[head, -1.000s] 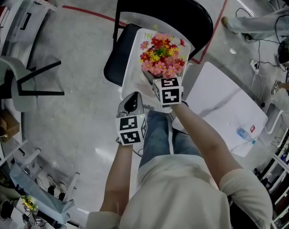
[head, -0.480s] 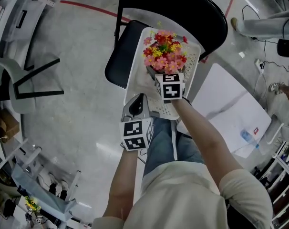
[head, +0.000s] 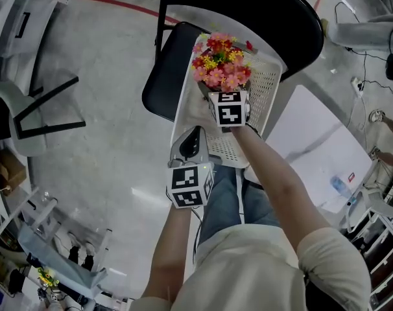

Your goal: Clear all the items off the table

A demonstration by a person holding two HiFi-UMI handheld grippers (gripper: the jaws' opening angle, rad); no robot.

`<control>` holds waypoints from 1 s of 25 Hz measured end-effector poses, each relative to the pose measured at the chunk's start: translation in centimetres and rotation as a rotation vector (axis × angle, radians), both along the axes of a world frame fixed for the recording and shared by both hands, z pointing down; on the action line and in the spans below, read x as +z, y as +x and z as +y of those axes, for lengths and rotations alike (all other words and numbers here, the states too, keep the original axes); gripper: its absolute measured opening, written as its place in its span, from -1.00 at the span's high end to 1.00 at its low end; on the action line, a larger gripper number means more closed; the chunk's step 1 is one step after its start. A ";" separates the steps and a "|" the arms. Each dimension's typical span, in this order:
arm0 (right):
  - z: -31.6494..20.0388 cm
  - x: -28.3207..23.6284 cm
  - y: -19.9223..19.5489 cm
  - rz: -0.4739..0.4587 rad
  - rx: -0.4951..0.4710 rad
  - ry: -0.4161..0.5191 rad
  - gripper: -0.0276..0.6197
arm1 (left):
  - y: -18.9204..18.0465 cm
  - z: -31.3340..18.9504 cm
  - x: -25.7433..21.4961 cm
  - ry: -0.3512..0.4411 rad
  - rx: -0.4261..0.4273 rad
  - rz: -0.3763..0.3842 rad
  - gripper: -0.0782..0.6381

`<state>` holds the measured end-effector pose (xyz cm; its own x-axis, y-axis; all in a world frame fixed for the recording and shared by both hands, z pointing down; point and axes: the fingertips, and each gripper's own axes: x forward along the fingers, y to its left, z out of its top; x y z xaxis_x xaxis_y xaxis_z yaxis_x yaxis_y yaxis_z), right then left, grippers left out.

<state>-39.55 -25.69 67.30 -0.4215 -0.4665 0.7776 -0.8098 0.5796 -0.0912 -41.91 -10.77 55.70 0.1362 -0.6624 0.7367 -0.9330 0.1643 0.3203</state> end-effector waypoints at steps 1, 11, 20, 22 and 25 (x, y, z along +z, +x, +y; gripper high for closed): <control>-0.2 0.3 -0.2 0.005 -0.003 0.001 -0.71 | 0.0 0.0 0.1 -0.001 0.000 0.002 0.76; -0.4 3.4 -1.0 0.045 -0.034 -0.016 -0.71 | 0.0 0.2 1.4 -0.017 0.017 0.006 0.76; -0.3 5.2 -1.3 0.062 -0.045 -0.048 -0.72 | -0.3 0.0 2.0 -0.020 0.022 0.004 0.76; -0.1 5.5 -1.2 0.061 -0.044 -0.069 -0.72 | -0.2 0.0 2.1 -0.019 0.023 0.007 0.76; -0.2 5.2 -1.2 0.044 -0.040 -0.066 -0.72 | 0.0 0.0 2.0 -0.016 0.023 0.014 0.76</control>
